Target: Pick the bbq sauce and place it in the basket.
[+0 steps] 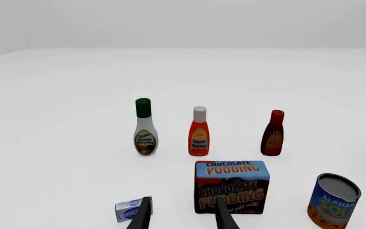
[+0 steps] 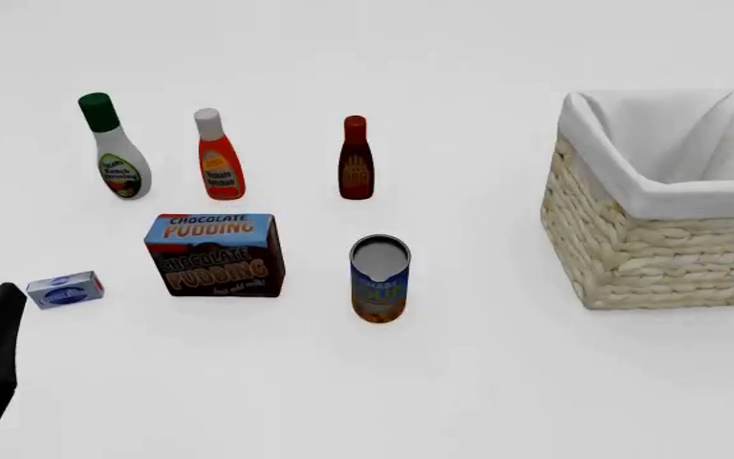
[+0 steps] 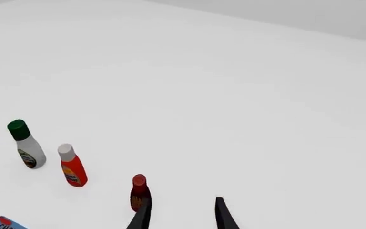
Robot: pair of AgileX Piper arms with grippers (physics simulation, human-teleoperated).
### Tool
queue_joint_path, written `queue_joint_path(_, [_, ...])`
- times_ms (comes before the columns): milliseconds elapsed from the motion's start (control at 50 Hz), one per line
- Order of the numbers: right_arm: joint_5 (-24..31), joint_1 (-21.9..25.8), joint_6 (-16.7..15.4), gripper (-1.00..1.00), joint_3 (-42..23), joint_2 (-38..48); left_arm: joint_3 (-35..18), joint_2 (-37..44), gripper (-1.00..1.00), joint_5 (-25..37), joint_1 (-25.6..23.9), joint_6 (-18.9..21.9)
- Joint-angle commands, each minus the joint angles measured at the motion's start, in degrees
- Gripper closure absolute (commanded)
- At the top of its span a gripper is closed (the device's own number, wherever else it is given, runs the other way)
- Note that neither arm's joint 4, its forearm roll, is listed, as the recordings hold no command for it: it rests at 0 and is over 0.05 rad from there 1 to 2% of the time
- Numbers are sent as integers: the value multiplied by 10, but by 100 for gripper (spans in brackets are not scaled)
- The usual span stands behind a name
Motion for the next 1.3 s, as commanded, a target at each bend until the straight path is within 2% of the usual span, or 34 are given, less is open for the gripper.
queue_joint_path(20, [14,29,2,-100,-71,67,0,0,-100,0,0,0])
queue_joint_path(120, [21,33,19,-100,-100,99,0,0,-100,0,0,0])
queue_joint_path(220, [12,43,20,-100,-112,132,0,0,-100,0,0,0])
queue_joint_path(460, [20,57,27,-100,-192,209,0,0,-100,0,-1,-1])
queue_joint_path(1000, [33,61,27,-100,-328,355,0,0,-100,0,0,0])
queue_joint_path(1300, [5,62,24,-100,-342,402,0,0,-100,0,0,0])
